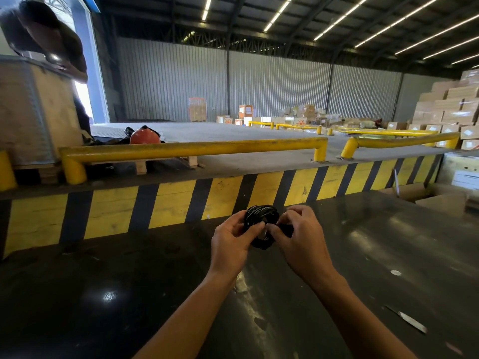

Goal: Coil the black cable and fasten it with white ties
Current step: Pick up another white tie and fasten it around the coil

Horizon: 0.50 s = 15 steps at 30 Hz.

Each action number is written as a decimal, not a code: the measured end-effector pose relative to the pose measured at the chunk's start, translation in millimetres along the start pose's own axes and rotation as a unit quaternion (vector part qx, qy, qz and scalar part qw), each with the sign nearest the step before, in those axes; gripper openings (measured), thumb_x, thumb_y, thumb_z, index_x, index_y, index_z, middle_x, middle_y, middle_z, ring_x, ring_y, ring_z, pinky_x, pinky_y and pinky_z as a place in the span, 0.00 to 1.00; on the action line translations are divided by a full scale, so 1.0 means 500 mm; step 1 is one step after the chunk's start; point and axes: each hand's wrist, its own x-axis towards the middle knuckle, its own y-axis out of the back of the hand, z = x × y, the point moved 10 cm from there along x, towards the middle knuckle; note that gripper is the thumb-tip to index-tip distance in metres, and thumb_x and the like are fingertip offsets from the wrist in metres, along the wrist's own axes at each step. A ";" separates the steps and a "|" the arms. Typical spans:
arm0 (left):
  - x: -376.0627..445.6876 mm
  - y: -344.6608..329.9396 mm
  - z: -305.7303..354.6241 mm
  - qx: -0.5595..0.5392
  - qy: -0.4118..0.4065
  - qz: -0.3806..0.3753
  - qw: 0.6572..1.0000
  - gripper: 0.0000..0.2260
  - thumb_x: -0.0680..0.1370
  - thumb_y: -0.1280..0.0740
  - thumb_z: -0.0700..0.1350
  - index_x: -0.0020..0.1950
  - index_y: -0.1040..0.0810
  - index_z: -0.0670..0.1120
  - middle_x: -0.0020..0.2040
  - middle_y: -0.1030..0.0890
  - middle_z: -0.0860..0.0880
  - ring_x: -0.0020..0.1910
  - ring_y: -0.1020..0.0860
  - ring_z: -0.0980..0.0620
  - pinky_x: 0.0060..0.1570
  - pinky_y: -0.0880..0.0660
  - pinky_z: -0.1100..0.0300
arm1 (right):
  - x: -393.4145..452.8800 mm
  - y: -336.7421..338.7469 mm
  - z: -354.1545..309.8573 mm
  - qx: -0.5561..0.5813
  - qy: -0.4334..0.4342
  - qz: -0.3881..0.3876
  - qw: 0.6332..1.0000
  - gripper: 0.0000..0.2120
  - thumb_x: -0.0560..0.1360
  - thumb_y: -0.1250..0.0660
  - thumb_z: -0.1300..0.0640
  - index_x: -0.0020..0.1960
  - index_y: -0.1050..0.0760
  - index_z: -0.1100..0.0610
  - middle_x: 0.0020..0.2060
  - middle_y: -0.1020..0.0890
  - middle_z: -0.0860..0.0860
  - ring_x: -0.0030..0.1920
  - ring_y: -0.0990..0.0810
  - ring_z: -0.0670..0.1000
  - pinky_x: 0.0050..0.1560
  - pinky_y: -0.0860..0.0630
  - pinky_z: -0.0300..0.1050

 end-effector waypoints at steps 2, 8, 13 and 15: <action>0.004 0.004 -0.006 -0.001 0.003 0.006 1.000 0.11 0.74 0.31 0.41 0.52 0.22 0.54 0.51 0.17 0.48 0.51 0.18 0.53 0.45 0.21 0.63 | 0.003 0.011 0.003 0.002 0.002 -0.005 1.000 0.10 0.73 0.32 0.50 0.47 0.22 0.57 0.47 0.24 0.48 0.43 0.25 0.44 0.41 0.28 0.32; 0.002 0.001 -0.016 0.048 0.003 0.020 0.999 0.17 0.74 0.30 0.45 0.62 0.24 0.49 0.52 0.19 0.51 0.53 0.21 0.54 0.51 0.22 0.60 | 0.000 -0.006 0.029 0.055 -0.033 -0.041 0.997 0.07 0.71 0.29 0.57 0.45 0.27 0.53 0.40 0.21 0.46 0.40 0.21 0.43 0.34 0.26 0.29; -0.001 -0.005 -0.021 0.078 0.003 0.019 0.997 0.11 0.74 0.30 0.47 0.51 0.25 0.62 0.49 0.21 0.53 0.52 0.21 0.53 0.52 0.22 0.58 | 0.000 -0.011 0.045 0.087 -0.075 -0.041 0.993 0.06 0.71 0.29 0.56 0.39 0.25 0.52 0.36 0.20 0.47 0.37 0.21 0.41 0.32 0.26 0.29; -0.003 -0.011 -0.021 0.082 0.003 0.012 0.997 0.12 0.74 0.30 0.47 0.48 0.27 0.65 0.48 0.21 0.54 0.51 0.21 0.54 0.50 0.22 0.59 | -0.001 -0.023 0.049 0.101 -0.088 -0.063 0.989 0.03 0.72 0.30 0.55 0.41 0.23 0.54 0.36 0.19 0.47 0.36 0.21 0.42 0.31 0.26 0.30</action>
